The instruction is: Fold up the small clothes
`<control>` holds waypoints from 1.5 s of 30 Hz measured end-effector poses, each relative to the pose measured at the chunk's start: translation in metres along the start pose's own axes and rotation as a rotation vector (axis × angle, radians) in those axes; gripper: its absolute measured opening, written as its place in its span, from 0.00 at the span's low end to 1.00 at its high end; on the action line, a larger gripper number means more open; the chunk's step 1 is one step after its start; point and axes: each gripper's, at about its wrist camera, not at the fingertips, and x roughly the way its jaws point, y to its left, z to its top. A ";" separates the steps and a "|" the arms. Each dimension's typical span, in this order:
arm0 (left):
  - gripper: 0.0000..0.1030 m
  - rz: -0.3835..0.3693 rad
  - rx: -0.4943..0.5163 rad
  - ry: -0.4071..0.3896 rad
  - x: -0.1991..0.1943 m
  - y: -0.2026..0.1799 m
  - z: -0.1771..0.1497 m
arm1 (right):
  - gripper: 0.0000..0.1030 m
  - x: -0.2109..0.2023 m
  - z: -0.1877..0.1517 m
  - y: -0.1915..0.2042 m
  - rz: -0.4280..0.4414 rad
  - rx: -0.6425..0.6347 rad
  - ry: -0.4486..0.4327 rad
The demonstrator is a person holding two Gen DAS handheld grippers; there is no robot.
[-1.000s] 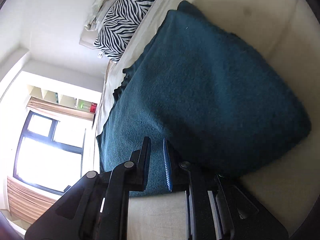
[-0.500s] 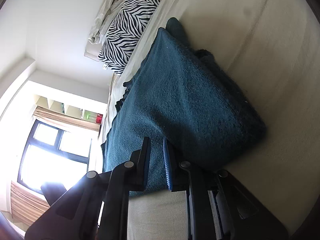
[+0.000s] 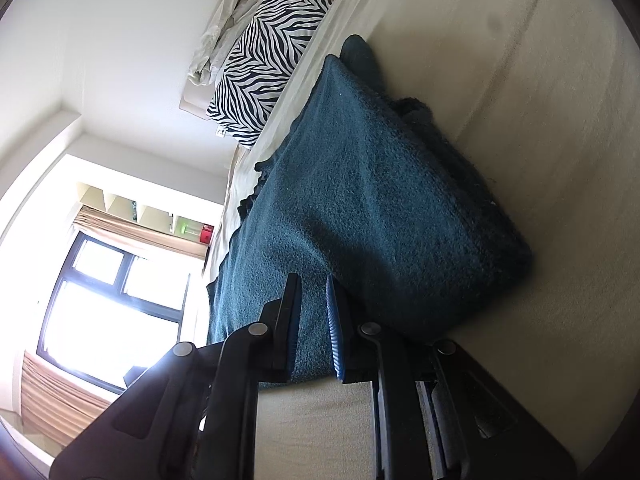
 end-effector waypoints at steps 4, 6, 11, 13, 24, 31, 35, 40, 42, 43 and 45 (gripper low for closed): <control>0.18 -0.042 -0.093 -0.034 -0.025 0.037 -0.009 | 0.12 0.000 0.000 0.003 -0.009 -0.005 -0.002; 0.18 -0.049 -0.120 -0.049 -0.033 0.047 -0.012 | 0.12 0.000 0.000 0.006 -0.023 -0.004 0.002; 0.18 -0.075 -0.147 -0.056 -0.035 0.056 -0.013 | 0.28 -0.004 0.003 0.037 -0.101 -0.020 -0.011; 0.18 -0.080 -0.147 -0.053 -0.033 0.061 -0.014 | 0.57 -0.003 0.006 0.060 -0.109 -0.049 -0.029; 0.10 -0.121 -0.188 -0.070 -0.033 0.078 -0.023 | 0.65 0.151 0.012 0.147 -0.047 -0.150 0.219; 0.08 -0.145 -0.206 -0.069 -0.034 0.084 -0.025 | 0.63 0.164 0.042 0.125 0.031 -0.060 0.185; 0.07 -0.150 -0.211 -0.069 -0.034 0.084 -0.025 | 0.63 0.125 0.087 0.085 0.007 0.035 0.050; 0.07 -0.160 -0.222 -0.068 -0.034 0.086 -0.023 | 0.60 0.065 0.122 0.039 0.004 0.132 -0.102; 0.07 -0.163 -0.228 -0.067 -0.034 0.088 -0.021 | 0.60 0.043 0.125 0.031 0.016 0.157 -0.144; 0.07 -0.163 -0.230 -0.067 -0.034 0.088 -0.021 | 0.61 0.035 0.126 0.030 0.003 0.161 -0.160; 0.07 -0.165 -0.233 -0.072 -0.036 0.090 -0.020 | 0.62 0.022 0.121 0.034 -0.016 0.150 -0.177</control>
